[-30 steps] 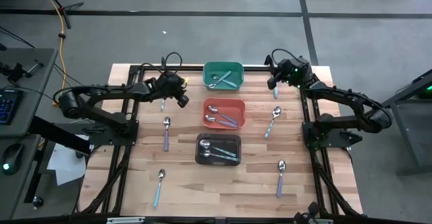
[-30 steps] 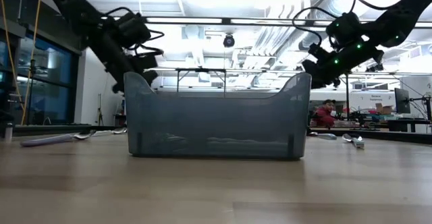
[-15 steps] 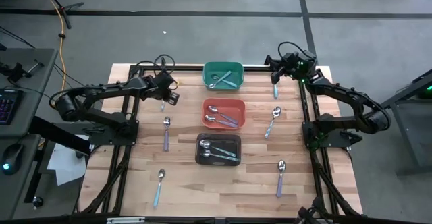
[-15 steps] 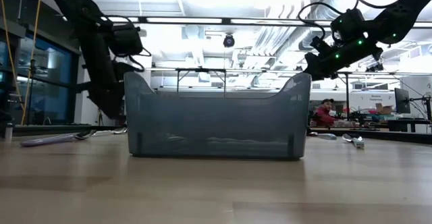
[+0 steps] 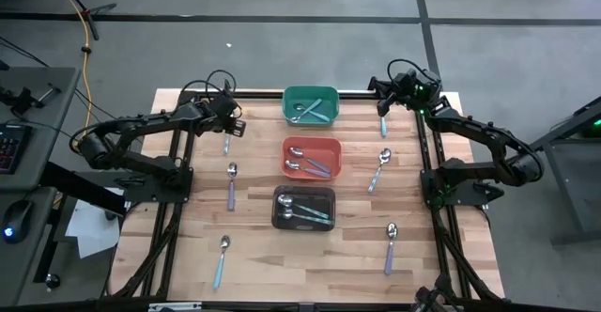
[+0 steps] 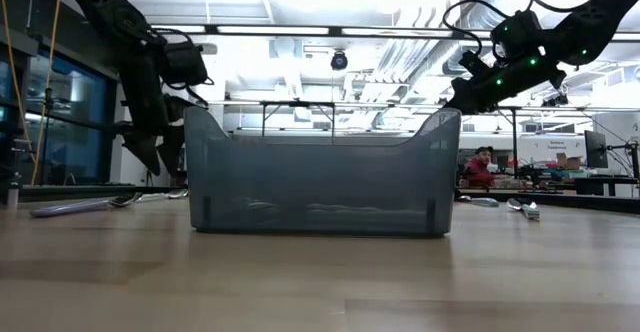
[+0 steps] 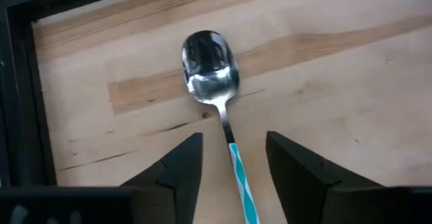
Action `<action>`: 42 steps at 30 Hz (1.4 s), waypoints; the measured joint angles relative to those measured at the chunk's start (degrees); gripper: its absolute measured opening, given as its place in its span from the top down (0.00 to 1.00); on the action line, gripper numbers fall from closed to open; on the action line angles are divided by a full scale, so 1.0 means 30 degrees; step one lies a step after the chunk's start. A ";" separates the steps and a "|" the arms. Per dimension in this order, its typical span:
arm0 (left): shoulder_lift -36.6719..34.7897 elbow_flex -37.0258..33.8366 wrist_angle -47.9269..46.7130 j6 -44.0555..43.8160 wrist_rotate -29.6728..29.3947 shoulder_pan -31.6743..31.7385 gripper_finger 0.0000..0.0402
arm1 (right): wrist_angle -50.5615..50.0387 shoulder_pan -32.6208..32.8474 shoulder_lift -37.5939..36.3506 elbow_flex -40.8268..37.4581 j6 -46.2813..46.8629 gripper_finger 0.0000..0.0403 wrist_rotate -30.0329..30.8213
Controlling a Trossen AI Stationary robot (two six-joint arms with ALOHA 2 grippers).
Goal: Sort silverware by color (type)
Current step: Put the top white patterned spoon into the black bin
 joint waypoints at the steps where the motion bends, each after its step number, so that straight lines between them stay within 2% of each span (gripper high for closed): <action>1: 0.0076 0.0000 -0.0009 0.0010 0.0073 0.0059 0.59 | 0.0116 0.0000 0.0000 0.0003 -0.0055 0.99 -0.0013; 5: 0.0697 -0.0007 0.0043 0.0459 0.0645 0.0447 0.56 | 0.0392 0.0000 0.0000 0.0003 -0.0077 0.99 -0.0066; 10: 0.1864 -0.0015 0.0835 0.0942 0.1122 0.0788 0.59 | 0.0392 0.0000 0.0000 0.0003 -0.0131 0.99 -0.0058; 14: 0.2956 -0.0015 0.1442 0.1293 0.2006 0.0932 0.64 | 0.0399 0.0000 0.0000 0.0003 -0.0132 0.99 -0.0058; 21: 0.3538 0.0051 0.1501 0.2436 0.2064 0.0683 0.79 | 0.0378 0.0000 0.0000 0.0003 -0.0074 0.99 -0.0051; 25: 0.3392 0.0022 0.1454 0.3828 0.2518 0.0668 0.94 | 0.0378 0.0000 0.0000 0.0003 -0.0074 0.99 -0.0044; 27: 0.3250 0.0000 0.1385 0.4211 0.2553 0.0616 0.97 | 0.0377 0.0000 0.0000 0.0000 -0.0074 0.99 -0.0044; 35: 0.0908 -0.0058 0.0408 0.5152 0.2568 -0.0378 0.98 | 0.0363 0.0000 0.0000 0.0003 0.0059 0.99 -0.0044; 39: -0.0891 0.0703 -0.0311 0.4975 0.2841 -0.2161 0.98 | 0.0360 0.0000 0.0000 0.0003 0.0079 0.99 -0.0036; 42: -0.1394 0.1991 -0.0769 0.4675 0.2964 -0.4368 0.98 | 0.0356 0.0000 0.0000 0.0003 0.0079 0.99 -0.0036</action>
